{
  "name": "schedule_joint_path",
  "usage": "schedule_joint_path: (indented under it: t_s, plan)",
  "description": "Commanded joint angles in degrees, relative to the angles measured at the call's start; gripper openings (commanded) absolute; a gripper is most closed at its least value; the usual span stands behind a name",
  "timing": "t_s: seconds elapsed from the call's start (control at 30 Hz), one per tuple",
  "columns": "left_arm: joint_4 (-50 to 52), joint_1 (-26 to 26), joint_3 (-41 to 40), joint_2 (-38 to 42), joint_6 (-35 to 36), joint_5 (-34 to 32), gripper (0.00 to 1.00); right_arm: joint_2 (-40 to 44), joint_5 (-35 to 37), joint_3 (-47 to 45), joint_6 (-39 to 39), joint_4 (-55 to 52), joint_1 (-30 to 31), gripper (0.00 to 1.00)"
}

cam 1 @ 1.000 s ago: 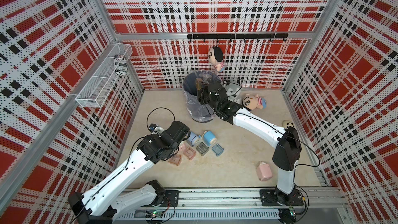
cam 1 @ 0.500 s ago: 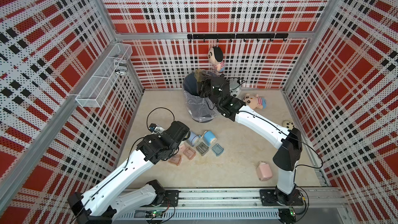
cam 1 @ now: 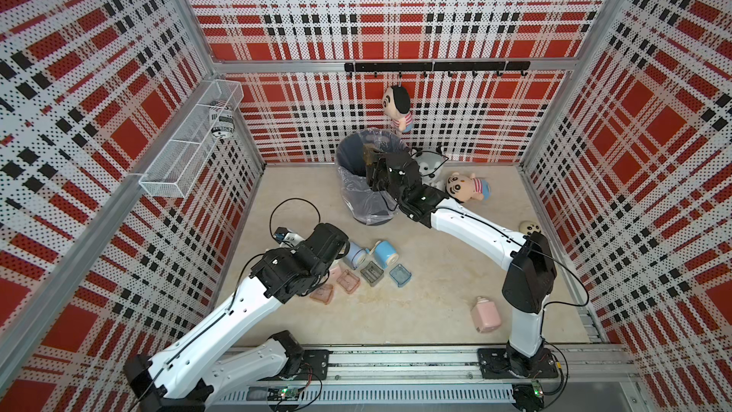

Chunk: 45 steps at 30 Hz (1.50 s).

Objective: Take out the pencil sharpener tray and clean the shavings
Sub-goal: Pour the shavings into the trash bin.

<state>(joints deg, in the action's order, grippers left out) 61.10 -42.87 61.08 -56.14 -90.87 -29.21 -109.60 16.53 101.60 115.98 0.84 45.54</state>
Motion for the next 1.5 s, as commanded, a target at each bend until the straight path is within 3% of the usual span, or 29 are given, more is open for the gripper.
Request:
schedule_joint_path:
  t_s: [0.0, 0.37, 0.6, 0.8, 0.97, 1.3, 1.47]
  plan:
    - [-1.3, -0.5, -0.2, 0.4, 0.1, -1.4, 0.36, 2.6, 0.2, 2.1, -2.3, 0.5, -0.4, 0.44]
    - [-1.6, -0.8, 0.4, 0.1, 0.3, -1.8, 0.36, 3.1, -1.2, -5.2, -0.8, 4.0, -0.7, 0.44]
    - [-1.6, -0.9, 1.4, -0.2, 0.4, -2.0, 0.36, 4.9, -1.6, -4.8, -5.8, 4.6, -0.6, 0.44]
    - [-1.6, -2.0, 3.3, -1.4, 0.5, -2.6, 0.36, 9.0, -6.2, -6.2, -20.2, 4.6, -1.2, 0.45]
    - [-1.8, -5.5, 5.5, -3.8, -1.0, -4.7, 0.36, 17.2, -5.1, -15.1, -35.9, 5.2, -1.2, 0.45]
    - [-3.9, -12.7, 13.5, -16.0, -1.3, -7.0, 0.36, 37.4, 7.1, -38.8, -62.2, 5.7, -1.7, 0.45]
    - [-4.4, -16.5, 19.0, -24.0, -1.3, -7.7, 0.36, 47.1, 12.4, -51.6, -71.1, 4.4, -1.9, 0.47]
